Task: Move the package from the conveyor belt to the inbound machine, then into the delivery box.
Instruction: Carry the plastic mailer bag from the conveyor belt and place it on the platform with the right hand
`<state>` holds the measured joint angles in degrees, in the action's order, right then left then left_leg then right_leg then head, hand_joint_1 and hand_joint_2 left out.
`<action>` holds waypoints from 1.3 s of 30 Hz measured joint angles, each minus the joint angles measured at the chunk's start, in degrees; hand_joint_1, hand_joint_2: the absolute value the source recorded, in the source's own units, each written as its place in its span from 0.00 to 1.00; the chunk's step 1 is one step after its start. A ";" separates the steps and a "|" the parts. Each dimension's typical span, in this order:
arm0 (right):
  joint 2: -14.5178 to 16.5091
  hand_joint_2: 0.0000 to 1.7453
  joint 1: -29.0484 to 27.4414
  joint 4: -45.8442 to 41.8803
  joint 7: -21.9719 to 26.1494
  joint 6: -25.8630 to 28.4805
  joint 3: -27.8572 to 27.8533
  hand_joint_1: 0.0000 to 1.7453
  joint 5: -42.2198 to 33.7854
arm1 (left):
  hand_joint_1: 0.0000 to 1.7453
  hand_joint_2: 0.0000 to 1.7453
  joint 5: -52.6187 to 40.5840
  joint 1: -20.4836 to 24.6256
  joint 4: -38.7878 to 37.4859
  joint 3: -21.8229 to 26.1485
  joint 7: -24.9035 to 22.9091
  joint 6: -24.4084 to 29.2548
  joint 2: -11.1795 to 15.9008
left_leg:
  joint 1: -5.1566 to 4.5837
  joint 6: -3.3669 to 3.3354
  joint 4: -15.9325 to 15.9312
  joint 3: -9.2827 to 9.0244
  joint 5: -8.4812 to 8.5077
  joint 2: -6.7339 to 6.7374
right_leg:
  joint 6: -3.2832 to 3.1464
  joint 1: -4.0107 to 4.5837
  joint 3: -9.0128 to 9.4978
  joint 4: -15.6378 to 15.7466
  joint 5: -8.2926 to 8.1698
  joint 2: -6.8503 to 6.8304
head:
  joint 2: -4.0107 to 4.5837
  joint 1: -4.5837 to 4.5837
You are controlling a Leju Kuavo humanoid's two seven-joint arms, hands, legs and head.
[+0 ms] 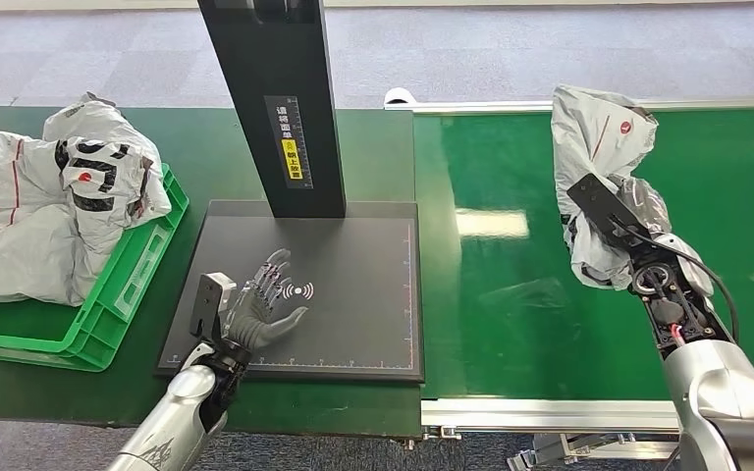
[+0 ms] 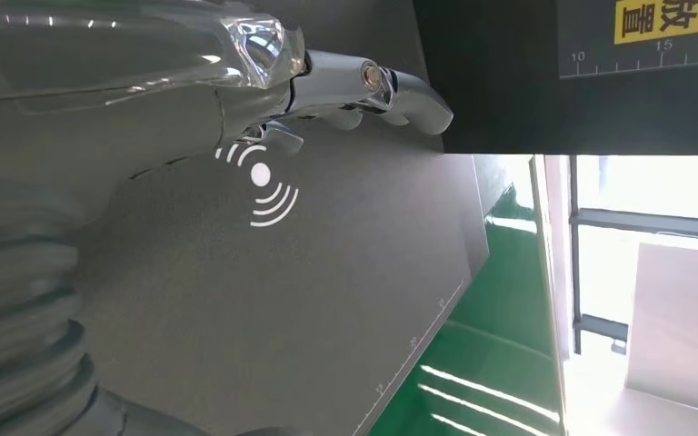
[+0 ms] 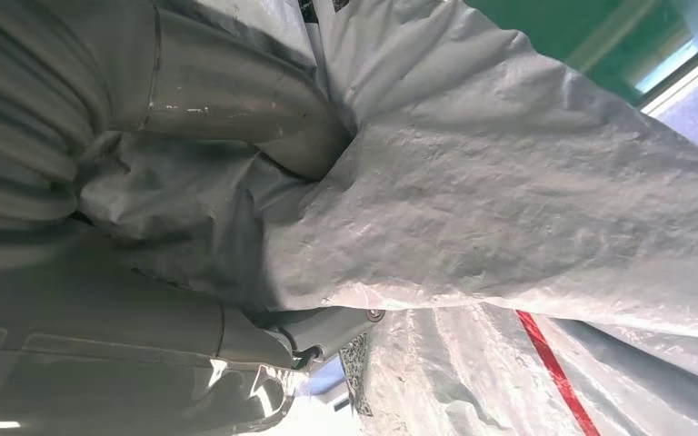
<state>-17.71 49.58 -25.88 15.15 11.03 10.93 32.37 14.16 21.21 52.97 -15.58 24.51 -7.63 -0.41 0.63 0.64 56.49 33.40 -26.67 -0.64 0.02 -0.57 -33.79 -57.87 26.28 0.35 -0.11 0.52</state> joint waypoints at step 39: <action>12.24 1.00 -6.15 -17.47 14.80 12.37 36.15 1.00 22.64 | 0.00 1.00 -5.22 7.29 -5.01 -1.71 8.49 8.30 -2.99 | 0.01 -0.02 -0.01 -0.02 0.04 0.04 | -0.01 0.03 -0.02 -0.01 0.00 0.04 | -0.01 -0.01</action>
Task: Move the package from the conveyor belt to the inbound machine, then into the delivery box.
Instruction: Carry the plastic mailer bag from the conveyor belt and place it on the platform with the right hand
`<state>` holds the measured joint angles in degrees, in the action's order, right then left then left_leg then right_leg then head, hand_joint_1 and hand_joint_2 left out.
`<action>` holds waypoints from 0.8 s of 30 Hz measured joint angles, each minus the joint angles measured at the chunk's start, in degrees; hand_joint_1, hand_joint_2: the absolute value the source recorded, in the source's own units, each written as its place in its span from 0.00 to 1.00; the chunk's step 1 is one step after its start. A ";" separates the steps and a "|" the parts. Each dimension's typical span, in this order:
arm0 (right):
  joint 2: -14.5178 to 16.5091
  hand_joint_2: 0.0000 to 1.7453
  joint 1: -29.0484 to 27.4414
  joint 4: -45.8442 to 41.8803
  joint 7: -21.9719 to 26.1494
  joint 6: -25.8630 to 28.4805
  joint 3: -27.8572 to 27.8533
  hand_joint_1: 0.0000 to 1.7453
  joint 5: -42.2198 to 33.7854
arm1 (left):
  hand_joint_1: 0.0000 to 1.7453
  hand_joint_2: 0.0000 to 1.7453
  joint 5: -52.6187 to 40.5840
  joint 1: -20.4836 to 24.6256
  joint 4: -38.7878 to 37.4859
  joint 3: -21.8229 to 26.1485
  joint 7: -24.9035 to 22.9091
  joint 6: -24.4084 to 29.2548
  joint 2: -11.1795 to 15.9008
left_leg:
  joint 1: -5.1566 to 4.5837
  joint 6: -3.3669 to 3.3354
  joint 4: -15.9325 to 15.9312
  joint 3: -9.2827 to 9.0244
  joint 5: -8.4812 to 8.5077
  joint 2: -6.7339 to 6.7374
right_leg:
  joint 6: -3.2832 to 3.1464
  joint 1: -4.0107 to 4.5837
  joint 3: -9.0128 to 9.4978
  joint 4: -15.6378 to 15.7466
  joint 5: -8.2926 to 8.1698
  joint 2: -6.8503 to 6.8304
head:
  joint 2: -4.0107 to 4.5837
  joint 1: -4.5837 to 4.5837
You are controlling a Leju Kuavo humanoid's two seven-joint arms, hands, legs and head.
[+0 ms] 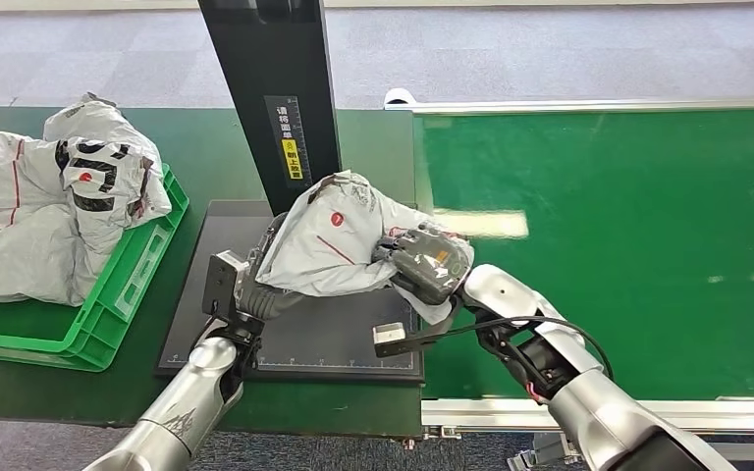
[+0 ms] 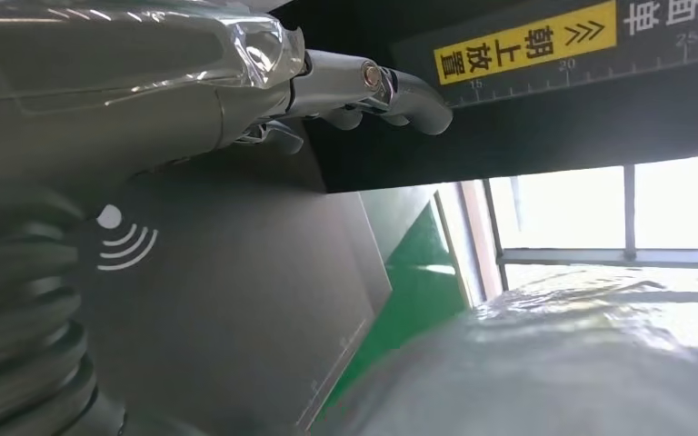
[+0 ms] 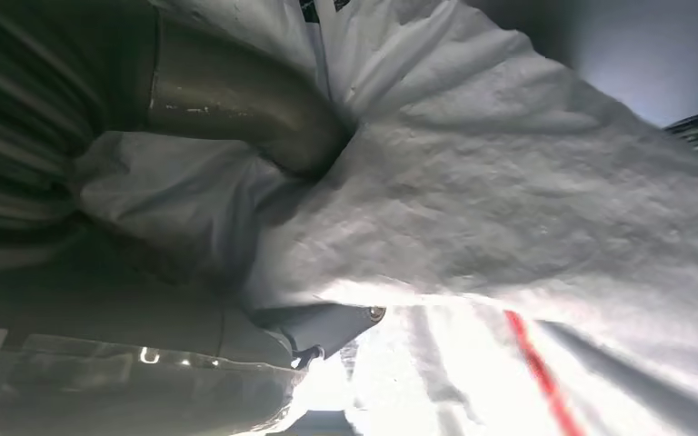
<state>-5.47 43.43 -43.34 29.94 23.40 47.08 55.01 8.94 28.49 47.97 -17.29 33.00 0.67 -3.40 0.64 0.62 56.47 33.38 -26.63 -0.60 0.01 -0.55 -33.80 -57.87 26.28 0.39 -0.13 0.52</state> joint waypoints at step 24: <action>8.97 1.00 7.23 18.06 -4.53 -3.47 14.81 0.01 8.25 | 0.00 1.00 0.54 1.71 -3.52 -1.39 1.60 0.18 -0.54 | 0.00 0.00 0.00 -0.05 0.00 0.03 | 0.00 0.00 0.02 0.00 0.00 0.01 | 0.00 -0.01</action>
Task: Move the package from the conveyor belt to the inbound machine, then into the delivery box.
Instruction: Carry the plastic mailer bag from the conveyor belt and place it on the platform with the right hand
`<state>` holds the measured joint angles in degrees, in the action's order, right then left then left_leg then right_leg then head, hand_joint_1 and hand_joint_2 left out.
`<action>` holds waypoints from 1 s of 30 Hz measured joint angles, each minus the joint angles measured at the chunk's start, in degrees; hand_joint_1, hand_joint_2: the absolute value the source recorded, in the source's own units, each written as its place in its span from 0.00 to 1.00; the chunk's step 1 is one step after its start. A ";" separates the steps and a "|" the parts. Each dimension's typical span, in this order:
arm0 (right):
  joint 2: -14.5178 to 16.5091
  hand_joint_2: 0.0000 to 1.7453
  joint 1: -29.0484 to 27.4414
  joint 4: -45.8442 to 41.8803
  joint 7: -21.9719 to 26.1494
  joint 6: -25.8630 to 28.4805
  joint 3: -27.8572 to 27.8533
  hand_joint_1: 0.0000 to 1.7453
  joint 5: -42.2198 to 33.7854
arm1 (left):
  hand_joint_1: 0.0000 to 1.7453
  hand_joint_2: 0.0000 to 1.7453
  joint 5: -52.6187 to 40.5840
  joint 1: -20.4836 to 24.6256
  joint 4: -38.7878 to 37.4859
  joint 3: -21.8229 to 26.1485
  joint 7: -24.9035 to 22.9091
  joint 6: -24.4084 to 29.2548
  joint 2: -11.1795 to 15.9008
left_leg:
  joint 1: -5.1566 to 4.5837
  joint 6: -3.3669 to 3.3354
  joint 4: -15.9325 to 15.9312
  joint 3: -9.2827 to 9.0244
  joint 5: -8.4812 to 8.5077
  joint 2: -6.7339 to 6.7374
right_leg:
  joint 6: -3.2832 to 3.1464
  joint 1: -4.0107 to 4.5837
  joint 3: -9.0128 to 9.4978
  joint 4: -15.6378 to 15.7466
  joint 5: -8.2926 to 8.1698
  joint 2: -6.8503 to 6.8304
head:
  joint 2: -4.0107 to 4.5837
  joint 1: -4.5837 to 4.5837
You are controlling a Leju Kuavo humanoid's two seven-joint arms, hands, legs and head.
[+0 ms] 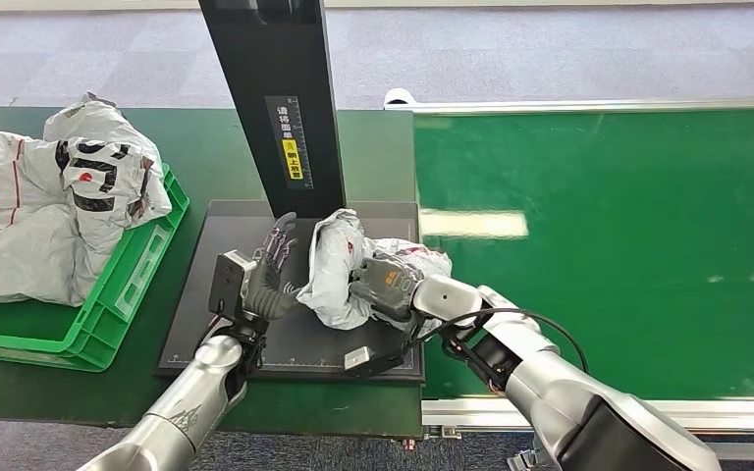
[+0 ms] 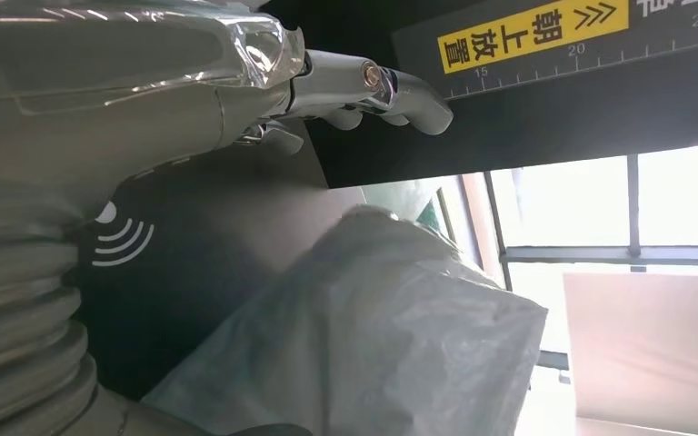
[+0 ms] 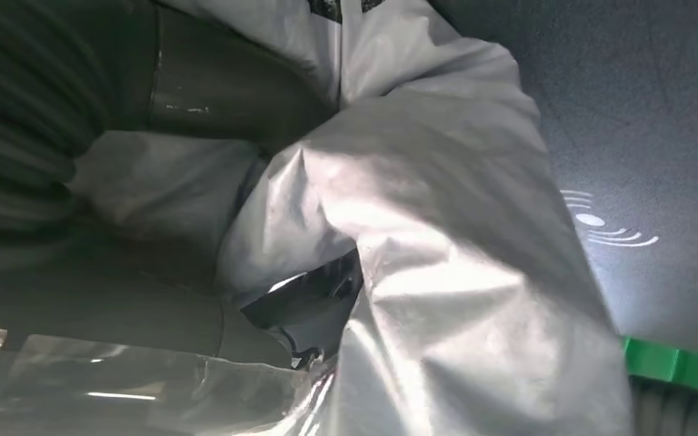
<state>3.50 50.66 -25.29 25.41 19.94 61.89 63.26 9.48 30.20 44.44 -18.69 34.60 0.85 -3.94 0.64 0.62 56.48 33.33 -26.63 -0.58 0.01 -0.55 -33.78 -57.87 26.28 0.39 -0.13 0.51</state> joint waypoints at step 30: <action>0.69 1.00 -0.38 4.26 0.29 17.89 -2.07 0.00 -4.88 | 0.00 1.00 9.18 0.72 0.32 2.66 5.06 7.07 -1.09 | 0.00 0.00 0.00 -0.01 0.00 -0.01 | 0.00 0.00 0.02 0.00 0.00 0.00 | 0.01 -0.01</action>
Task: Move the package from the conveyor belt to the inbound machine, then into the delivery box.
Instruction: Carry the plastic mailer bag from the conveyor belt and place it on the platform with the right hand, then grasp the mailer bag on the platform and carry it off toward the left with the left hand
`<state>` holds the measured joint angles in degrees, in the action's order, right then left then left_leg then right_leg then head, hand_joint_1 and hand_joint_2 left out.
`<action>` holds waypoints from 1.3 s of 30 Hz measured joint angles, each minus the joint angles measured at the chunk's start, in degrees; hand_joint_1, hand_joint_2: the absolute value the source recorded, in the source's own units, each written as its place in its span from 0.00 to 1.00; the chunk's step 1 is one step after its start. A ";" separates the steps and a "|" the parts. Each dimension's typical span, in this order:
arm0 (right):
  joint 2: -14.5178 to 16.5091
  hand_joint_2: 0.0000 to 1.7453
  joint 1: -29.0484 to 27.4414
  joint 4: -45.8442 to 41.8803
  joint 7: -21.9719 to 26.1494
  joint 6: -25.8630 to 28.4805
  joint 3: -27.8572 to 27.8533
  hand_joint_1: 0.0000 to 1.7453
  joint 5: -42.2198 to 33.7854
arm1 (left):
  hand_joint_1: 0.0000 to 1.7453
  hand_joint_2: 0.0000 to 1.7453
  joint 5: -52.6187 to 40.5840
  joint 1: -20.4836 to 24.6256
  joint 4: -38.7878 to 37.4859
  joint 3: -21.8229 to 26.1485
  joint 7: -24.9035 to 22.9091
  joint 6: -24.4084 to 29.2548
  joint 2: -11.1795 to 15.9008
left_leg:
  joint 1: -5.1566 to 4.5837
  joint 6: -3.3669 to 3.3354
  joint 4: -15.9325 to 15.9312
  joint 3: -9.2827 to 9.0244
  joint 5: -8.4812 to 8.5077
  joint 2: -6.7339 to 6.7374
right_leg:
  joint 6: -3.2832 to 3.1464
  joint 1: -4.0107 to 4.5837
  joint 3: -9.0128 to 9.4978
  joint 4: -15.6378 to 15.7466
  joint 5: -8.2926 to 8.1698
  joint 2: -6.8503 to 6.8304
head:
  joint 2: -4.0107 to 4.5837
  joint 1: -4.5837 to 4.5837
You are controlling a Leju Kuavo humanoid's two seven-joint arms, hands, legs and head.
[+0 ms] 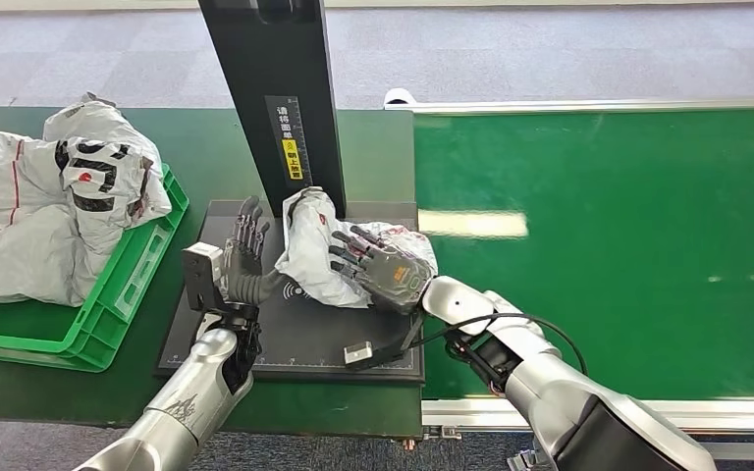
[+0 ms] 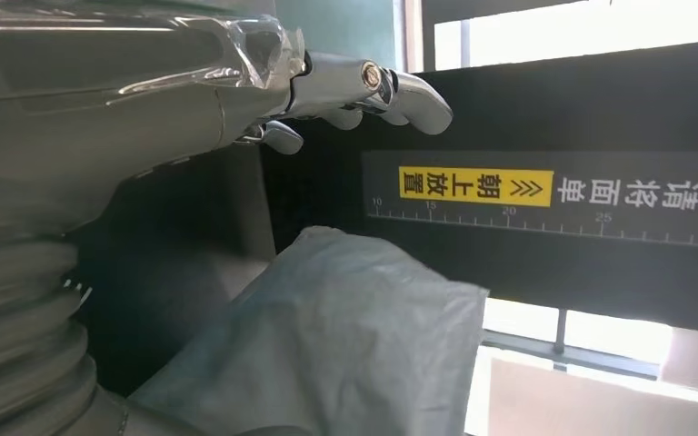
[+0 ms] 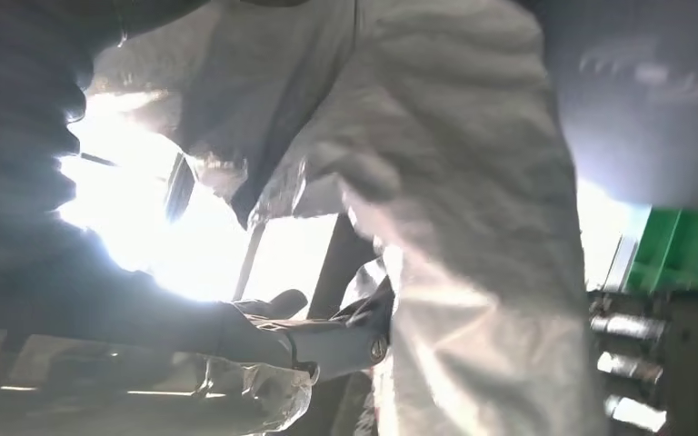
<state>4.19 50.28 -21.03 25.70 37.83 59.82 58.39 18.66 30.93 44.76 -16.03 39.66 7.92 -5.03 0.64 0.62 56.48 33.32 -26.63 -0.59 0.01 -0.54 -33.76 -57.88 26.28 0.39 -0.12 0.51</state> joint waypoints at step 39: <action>-3.66 1.00 -9.75 -11.68 14.14 -46.00 -31.88 0.00 -57.06 | 0.00 1.00 -26.80 -6.80 21.77 11.59 0.38 31.58 -0.84 | 0.00 0.00 0.00 0.00 0.00 0.00 | 0.00 0.00 -0.01 0.00 0.00 0.01 | -0.01 0.01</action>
<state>0.54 40.53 -32.71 39.85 -8.17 27.94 1.32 -8.14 24.13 66.54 -4.44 40.04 39.51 -5.87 0.64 0.62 56.47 33.33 -26.63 -0.58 0.01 -0.54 -33.77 -57.87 26.28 0.40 -0.13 0.51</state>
